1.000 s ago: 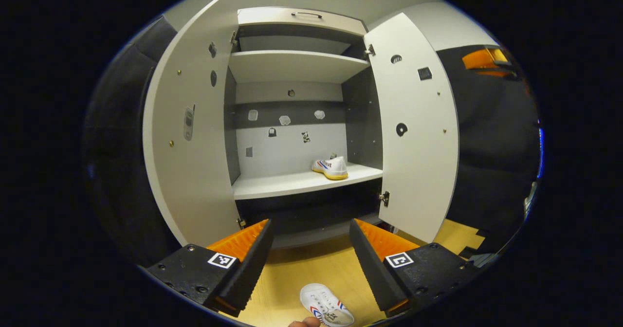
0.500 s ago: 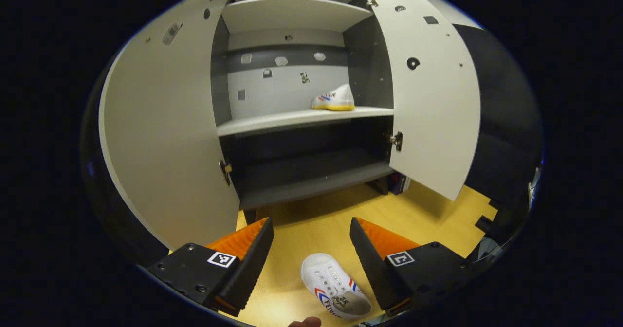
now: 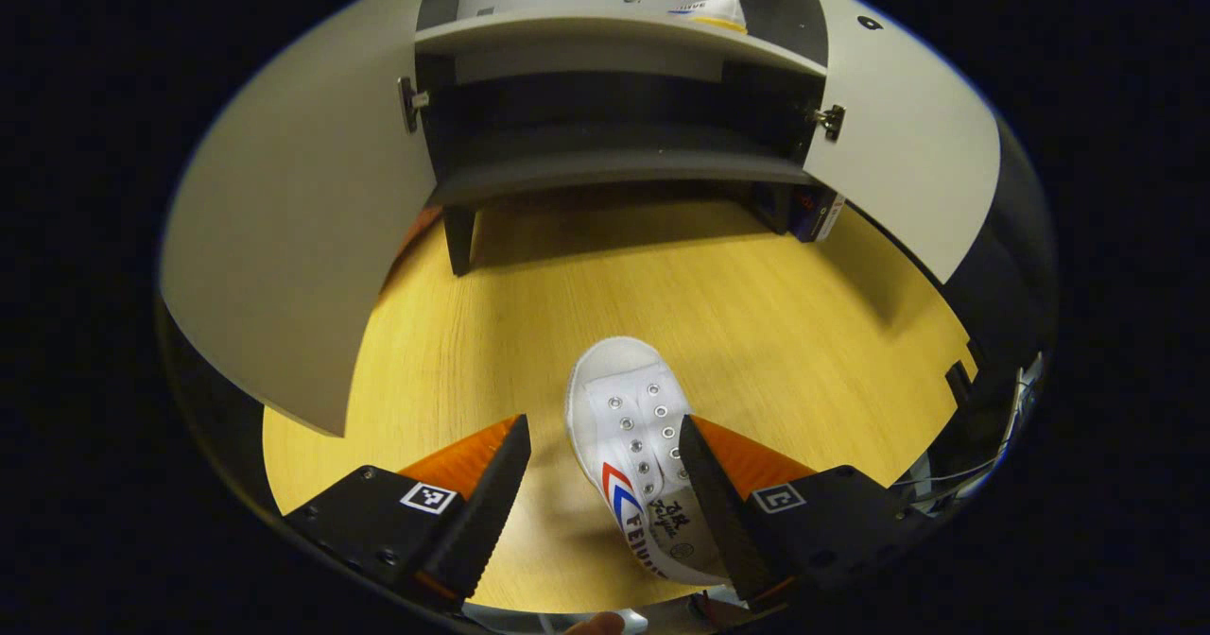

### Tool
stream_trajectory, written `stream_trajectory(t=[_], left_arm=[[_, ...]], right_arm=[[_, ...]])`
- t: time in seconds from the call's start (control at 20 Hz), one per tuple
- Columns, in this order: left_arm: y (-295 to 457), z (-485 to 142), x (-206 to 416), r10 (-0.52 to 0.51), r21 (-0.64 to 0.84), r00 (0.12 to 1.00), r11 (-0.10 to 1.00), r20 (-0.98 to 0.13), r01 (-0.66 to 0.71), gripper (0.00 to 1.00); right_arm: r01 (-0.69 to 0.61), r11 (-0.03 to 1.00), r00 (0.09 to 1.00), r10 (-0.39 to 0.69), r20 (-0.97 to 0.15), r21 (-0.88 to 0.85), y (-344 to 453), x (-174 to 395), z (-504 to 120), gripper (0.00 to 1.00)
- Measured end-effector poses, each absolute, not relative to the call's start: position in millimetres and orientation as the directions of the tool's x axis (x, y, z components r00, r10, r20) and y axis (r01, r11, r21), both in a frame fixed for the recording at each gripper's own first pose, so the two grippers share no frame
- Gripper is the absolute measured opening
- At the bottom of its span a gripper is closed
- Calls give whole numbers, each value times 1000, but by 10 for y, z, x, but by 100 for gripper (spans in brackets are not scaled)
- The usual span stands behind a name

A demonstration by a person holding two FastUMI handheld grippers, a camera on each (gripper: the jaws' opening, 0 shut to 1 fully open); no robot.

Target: Grab one shoe with the right hand and put it into the shoe cabinet, grab the other shoe with the left hand and put it into the shoe cabinet; then close the right door with the right hand and the left door with the left hand.

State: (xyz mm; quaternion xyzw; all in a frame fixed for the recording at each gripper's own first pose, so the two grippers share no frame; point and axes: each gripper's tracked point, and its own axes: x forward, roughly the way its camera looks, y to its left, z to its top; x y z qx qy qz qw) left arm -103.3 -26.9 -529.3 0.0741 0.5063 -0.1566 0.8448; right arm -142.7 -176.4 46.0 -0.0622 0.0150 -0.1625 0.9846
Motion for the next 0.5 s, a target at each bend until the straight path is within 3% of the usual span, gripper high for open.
stream_trajectory(t=[0.2, 0.45, 0.5], left_arm=[[-192, -5514, -1111, -153, -61, 358, 964, -921, 257, 97], [-280, -5594, -1148, -221, -189, 345, 974, -912, 123, 94], [-289, -5669, -1161, -200, -179, 337, 979, -920, 94, 81]], right_arm=[[357, 925, 932, -362, -9, -133, -1893, -1515, 500, 24], [381, 917, 923, -385, -10, -120, -1945, -1544, 507, 24], [385, 915, 921, -388, -6, -118, -1954, -1539, 514, 24]])
